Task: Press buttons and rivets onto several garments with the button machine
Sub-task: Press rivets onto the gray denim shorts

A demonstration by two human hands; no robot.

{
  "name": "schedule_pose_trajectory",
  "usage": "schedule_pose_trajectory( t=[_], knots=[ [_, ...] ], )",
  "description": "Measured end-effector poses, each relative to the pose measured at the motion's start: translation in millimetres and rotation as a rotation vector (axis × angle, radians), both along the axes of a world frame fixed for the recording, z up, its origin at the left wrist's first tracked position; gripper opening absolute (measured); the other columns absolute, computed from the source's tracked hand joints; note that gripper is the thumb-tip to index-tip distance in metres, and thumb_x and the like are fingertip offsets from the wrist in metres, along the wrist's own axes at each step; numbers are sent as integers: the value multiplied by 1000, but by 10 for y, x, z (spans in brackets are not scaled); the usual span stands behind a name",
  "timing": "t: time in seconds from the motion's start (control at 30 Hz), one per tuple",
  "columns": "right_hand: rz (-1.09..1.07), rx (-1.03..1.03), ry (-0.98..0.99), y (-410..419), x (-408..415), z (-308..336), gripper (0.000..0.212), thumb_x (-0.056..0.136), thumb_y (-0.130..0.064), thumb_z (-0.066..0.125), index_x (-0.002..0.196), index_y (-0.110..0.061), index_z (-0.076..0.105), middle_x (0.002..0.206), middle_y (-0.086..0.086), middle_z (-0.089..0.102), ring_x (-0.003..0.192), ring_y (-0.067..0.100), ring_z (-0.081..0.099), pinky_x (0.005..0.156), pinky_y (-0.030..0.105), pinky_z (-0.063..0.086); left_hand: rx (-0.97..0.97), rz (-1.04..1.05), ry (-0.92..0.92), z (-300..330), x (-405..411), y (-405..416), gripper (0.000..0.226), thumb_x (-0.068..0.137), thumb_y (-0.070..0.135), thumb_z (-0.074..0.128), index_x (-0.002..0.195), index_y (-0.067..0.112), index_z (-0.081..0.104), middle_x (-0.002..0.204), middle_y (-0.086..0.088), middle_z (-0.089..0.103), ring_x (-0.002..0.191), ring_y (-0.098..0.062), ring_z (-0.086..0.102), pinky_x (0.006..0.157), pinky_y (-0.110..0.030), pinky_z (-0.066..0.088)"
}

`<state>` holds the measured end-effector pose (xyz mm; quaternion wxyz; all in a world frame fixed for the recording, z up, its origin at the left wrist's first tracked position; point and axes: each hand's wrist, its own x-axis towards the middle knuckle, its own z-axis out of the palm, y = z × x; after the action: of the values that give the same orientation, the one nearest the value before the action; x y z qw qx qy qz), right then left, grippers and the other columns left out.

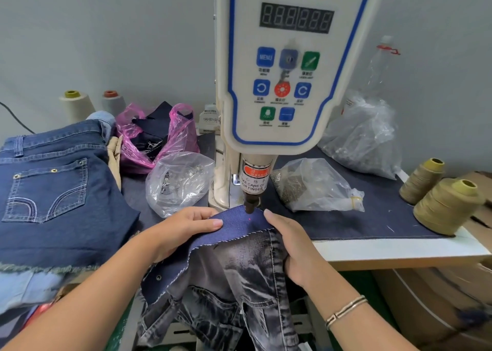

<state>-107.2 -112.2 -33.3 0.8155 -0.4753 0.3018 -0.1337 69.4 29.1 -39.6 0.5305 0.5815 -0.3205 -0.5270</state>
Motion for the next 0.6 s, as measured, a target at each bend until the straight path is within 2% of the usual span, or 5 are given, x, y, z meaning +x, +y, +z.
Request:
schedule_pose_trajectory(
  t=[0.13, 0.23, 0.33, 0.43, 0.6],
  knots=[
    [-5, -2, 8, -5, 4, -6, 26, 90, -31, 59, 80, -15, 78, 87, 10, 74, 74, 20, 71, 63, 27, 54, -9, 7, 3, -19, -3, -2, 48, 78, 26, 69, 111, -8, 61, 101, -18, 70, 83, -22, 67, 76, -28, 55],
    [-2, -14, 38, 7, 5, -4, 26, 90, -32, 59, 82, -16, 78, 90, 10, 74, 78, 21, 71, 69, 29, 54, -10, -2, -4, -16, -7, -2, 59, 73, 31, 74, 113, -10, 59, 104, -20, 68, 87, -25, 65, 80, -30, 53],
    [4, -7, 19, 11, 5, 0, 27, 92, -31, 57, 89, -13, 77, 95, 12, 73, 81, 21, 71, 75, 31, 53, -14, 11, -5, -10, -16, -5, 63, 67, 36, 76, 109, -8, 61, 98, -17, 70, 82, -21, 67, 75, -27, 55],
    [6, -17, 10, 12, -2, 7, 28, 92, -31, 56, 88, -14, 78, 95, 11, 74, 81, 21, 71, 72, 29, 54, -18, 13, -10, -8, -23, -11, 60, 66, 37, 77, 107, -5, 63, 96, -15, 70, 81, -20, 67, 75, -26, 55],
    [54, -51, -1, 39, -73, 0, 24, 91, -29, 58, 85, -14, 76, 95, 10, 73, 83, 21, 69, 74, 29, 52, -1, 25, -42, 0, -22, 8, 69, 65, 37, 77, 109, -13, 57, 96, -19, 68, 81, -25, 64, 75, -30, 52]
  ],
)
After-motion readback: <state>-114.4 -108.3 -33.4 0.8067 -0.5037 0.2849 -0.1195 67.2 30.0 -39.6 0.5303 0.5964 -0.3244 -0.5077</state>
